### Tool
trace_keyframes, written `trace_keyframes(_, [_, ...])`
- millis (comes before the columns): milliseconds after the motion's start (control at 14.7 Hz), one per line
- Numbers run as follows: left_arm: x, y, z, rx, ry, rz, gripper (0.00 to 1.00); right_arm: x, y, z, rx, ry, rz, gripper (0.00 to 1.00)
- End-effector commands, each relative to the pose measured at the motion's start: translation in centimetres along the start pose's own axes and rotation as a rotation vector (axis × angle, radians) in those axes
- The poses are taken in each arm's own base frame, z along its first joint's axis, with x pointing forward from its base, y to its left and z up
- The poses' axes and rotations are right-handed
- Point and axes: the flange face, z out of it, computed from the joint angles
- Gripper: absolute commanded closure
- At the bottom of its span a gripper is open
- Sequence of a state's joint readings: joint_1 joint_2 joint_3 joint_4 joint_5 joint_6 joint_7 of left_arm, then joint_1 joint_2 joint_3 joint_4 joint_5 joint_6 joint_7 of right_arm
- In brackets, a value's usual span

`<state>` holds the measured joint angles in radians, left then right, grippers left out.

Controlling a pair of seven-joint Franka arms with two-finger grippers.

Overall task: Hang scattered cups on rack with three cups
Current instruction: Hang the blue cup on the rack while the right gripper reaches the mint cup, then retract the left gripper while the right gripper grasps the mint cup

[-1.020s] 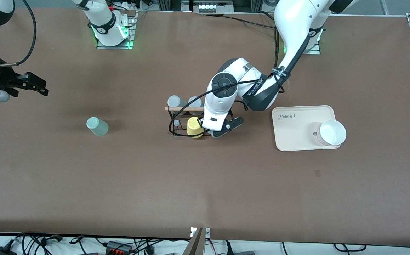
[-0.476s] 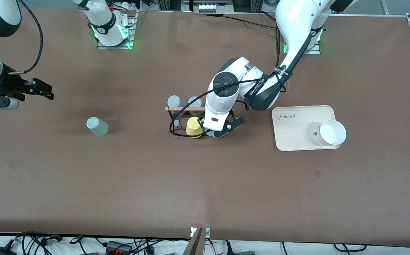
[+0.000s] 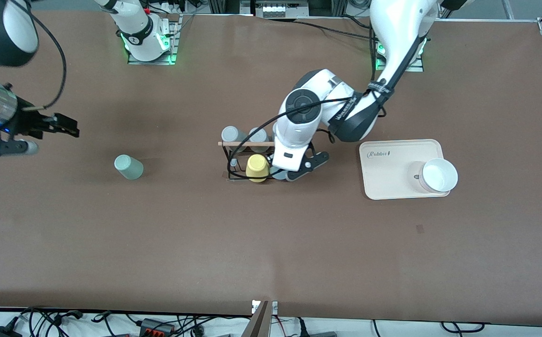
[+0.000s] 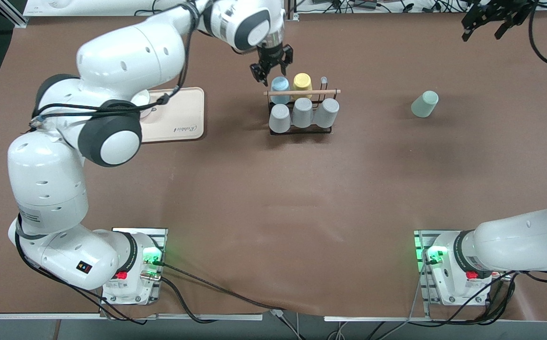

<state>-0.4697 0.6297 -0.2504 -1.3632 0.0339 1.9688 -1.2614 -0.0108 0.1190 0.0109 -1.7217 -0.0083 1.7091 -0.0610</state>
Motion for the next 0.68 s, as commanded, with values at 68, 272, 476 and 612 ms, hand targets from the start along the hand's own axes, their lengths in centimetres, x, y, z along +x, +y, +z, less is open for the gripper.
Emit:
trace_keyframes(68, [5.4, -5.0, -5.8, 0.055, 0.020, 0.043, 0.25, 2.0, 0.1, 1.1, 0.003, -0.020, -0.023, 0.00])
trace_keyframes(272, [10.5, -9.8, -9.3, 0.044, 0.042, 0.083, 0.21, 2.2, -0.7, 1.7, -0.002, -0.026, -0.022, 0.00])
trace_keyframes(476, [13.3, -14.1, -11.3, 0.051, 0.057, 0.122, 0.19, 4.2, -1.1, 5.8, 0.001, -0.031, -0.008, 0.00])
trace_keyframes(612, [14.4, -17.0, -13.0, 0.053, 0.072, 0.163, 0.19, 5.1, -1.0, 8.4, 0.001, -0.020, -0.006, 0.00])
